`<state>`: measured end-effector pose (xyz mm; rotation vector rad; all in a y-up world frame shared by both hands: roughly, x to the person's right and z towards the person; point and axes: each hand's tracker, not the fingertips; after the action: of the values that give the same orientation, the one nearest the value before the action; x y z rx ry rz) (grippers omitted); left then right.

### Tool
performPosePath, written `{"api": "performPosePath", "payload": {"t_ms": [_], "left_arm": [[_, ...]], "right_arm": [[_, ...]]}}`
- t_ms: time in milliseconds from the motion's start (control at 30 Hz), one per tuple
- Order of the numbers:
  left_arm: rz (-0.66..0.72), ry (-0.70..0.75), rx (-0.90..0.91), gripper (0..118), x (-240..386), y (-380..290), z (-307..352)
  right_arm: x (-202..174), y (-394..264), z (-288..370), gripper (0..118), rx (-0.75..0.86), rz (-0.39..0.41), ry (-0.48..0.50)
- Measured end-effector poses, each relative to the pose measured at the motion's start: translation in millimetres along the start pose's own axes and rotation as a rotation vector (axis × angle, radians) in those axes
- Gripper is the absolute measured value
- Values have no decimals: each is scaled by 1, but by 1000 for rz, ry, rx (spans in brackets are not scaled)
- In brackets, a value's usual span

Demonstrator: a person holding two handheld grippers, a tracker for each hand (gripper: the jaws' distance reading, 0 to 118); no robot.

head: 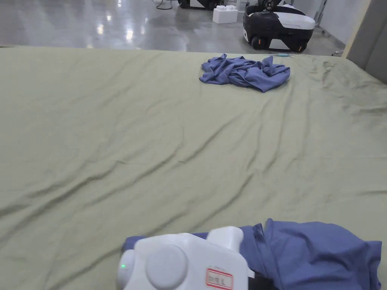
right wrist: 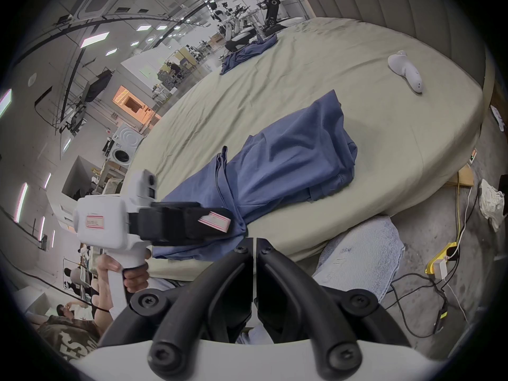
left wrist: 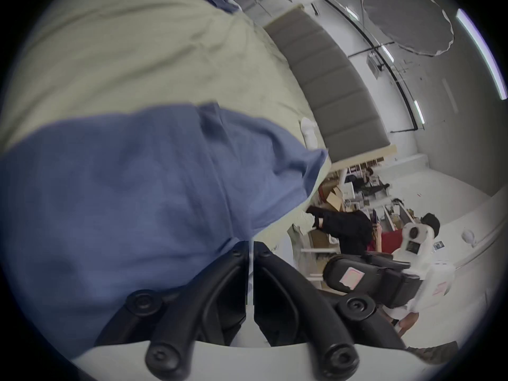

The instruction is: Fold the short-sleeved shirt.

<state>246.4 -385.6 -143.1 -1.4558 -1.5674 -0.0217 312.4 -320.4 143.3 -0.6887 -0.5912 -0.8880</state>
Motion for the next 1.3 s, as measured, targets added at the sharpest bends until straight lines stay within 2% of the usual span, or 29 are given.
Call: {"api": "performPosePath", "payload": {"t_ms": [100, 167, 300, 367, 400, 467, 500, 533, 567, 667, 733, 800, 867, 900, 933, 967, 1000, 1033, 1067, 1100, 1233, 1300], "left_arm": [[131, -23, -57, 3, -11, -6, -9], [180, -121, -4, 1, -14, -16, 20], [175, -251, 221, 1, -29, -39, 126], [176, -212, 386, 1, -49, -53, 178], [166, -137, 464, 2, -61, -58, 194], [245, 50, 593, 44, -85, -65, 212], [313, 88, 632, 72, -100, -66, 214], [375, 82, 641, 91, -117, -66, 212], [417, 72, 619, 91, -133, -64, 208], [483, 6, 399, 90, -163, -56, 178], [404, -172, 476, 90, -161, -59, 167], [363, -277, 359, 90, -156, -48, 145], [314, -206, 258, 80, -151, -37, 119], [259, -205, 282, 75, -148, -31, 115], [259, -210, 286, 75, -146, -27, 113], [301, -200, 275, 47, -148, -21, 110], [408, -168, 245, 24, -150, -18, 104], [508, -187, 234, 23, -159, -19, 98], [549, -267, 236, 23, -165, -19, 99], [541, -314, 245, 23, -166, -20, 106], [530, -324, 266, 23, -170, -28, 132], [593, -347, 286, 23, -174, -34, 146]], "right_arm": [[-6, 3, 3, 3, 11, 21, 2], [-12, 6, 9, 3, 29, 46, 10], [-20, 11, 14, 3, 54, 84, 16], [-22, 14, 11, 3, 56, 86, 20], [-23, 15, 9, 3, 55, 85, 24], [-26, 16, 4, 3, 46, 87, 27], [-27, 16, 2, 3, 41, 92, 27], [-30, 16, 1, 3, 34, 99, 28], [-32, 15, -1, 3, 28, 105, 31], [-40, 13, -2, 3, 8, 127, 42], [-44, 14, -1, 3, 3, 136, 44], [-46, 16, -1, 3, 2, 138, 44], [-47, 19, -2, 3, 2, 137, 43], [-48, 19, -2, 3, 4, 138, 40], [-50, 20, -2, 3, 6, 140, 37], [-50, 20, -1, 3, 7, 143, 35], [-51, 20, -1, 4, 7, 143, 36], [-51, 20, -1, 3, 7, 142, 40], [-51, 20, 0, 3, 6, 138, 45], [-52, 20, 1, 3, 8, 135, 49], [-55, 23, 8, 3, 25, 130, 45], [-56, 26, 11, 3, 34, 126, 43]]}}
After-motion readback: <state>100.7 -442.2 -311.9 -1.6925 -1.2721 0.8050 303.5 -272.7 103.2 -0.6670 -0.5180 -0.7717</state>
